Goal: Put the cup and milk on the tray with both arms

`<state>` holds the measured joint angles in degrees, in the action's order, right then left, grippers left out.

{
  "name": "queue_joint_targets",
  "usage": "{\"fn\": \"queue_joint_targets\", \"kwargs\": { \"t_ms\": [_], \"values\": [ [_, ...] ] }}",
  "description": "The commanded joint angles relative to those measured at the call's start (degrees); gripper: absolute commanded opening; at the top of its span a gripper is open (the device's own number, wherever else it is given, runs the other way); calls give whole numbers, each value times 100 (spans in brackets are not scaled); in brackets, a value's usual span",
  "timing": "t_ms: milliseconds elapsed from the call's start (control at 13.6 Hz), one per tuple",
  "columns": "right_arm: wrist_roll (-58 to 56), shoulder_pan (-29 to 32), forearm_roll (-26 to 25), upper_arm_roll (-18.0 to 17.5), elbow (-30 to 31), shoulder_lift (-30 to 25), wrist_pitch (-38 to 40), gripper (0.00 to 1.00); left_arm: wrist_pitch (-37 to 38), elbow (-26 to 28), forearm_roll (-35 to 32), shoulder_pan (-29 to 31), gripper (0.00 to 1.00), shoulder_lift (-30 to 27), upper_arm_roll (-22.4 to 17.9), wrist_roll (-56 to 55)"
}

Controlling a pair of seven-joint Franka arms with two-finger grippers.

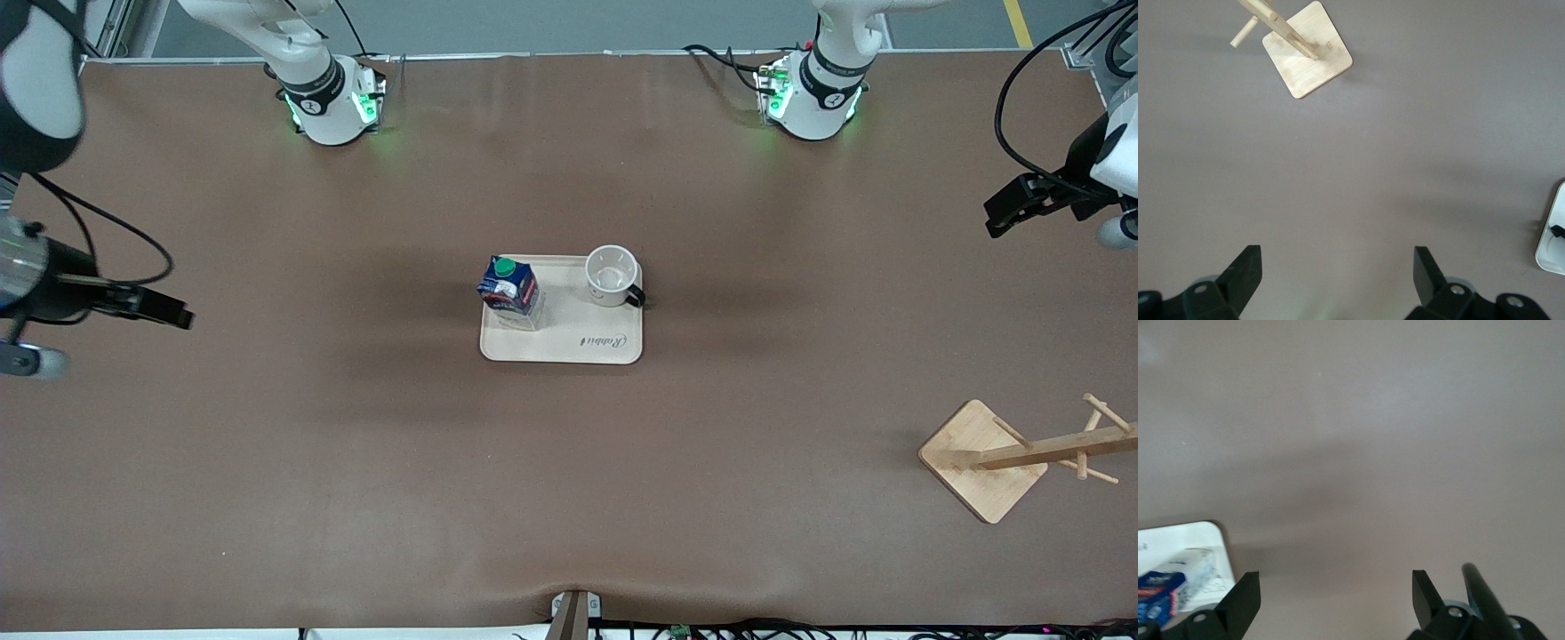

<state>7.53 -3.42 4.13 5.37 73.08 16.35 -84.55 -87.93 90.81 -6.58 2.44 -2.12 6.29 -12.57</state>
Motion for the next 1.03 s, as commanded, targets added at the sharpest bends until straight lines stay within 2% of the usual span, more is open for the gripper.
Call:
{"fn": "queue_joint_targets", "kwargs": {
  "t_ms": [0, 367, 514, 734, 880, 954],
  "values": [
    [-742, 499, -79, -124, 925, -675, -202, 100, -49, -10, 60, 2, 100, -52, -23, -62],
    [-840, 413, -96, -185, 2420, -1757, -1317, 100, -49, -1, 60, 2, 100, -35, -23, -62],
    [-832, 351, -201, -203, 2361, -1776, -1083, 100, -49, -1, 60, 2, 100, -26, -23, -62],
    [-797, 17, -1140, -203, 2228, -1741, -1204, 100, -49, -1, 69, -7, 100, 1, -14, -62],
    [-753, 78, -1055, -185, 2167, -1688, -1405, 100, -49, -1, 69, -7, 100, 10, -14, -62],
    [-787, 157, -811, -142, 1984, -1610, -1363, 100, -49, -1, 69, -7, 100, 10, -14, -62]
  ]
}}
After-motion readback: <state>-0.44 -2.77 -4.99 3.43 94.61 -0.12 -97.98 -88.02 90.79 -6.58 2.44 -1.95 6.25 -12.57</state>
